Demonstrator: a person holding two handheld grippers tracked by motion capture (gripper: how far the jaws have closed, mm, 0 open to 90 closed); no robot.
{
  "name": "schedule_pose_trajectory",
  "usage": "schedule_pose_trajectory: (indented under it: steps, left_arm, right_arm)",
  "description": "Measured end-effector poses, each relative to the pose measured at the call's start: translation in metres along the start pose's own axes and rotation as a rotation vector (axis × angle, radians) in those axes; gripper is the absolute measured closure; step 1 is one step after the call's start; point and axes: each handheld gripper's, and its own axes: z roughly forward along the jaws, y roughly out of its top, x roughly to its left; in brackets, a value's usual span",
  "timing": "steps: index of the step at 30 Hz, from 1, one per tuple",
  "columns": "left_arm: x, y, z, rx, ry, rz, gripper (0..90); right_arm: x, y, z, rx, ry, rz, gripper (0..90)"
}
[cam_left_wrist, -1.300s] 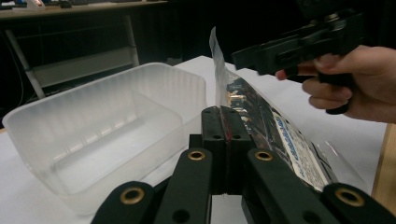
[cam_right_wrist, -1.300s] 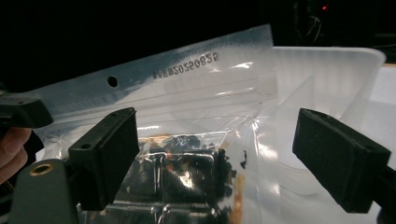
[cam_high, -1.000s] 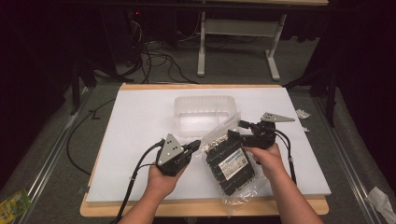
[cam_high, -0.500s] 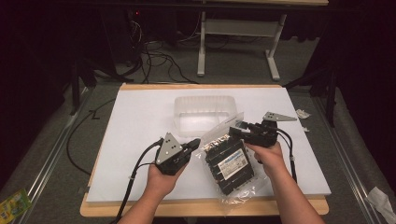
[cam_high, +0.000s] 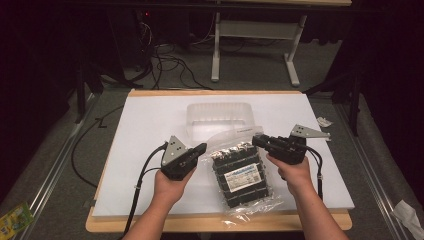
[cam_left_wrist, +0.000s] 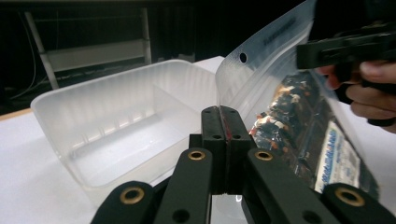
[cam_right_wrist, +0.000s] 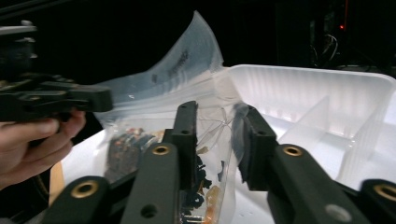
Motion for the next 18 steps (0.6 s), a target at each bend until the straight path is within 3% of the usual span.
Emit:
schedule_pose_trajectory:
  steps: [10, 18]
  left_arm:
    - [0.0036, 0.0015, -0.0012, -0.007, 0.016, -0.017, 90.0]
    - [0.0025, 0.0023, -0.0009, -0.01, 0.007, -0.017, 90.0]
  right_arm:
    - [0.0091, 0.0033, -0.0048, -0.012, 0.122, -0.003, 74.3]
    - [0.0098, 0.0025, -0.0018, 0.014, 0.164, 0.002, 72.8]
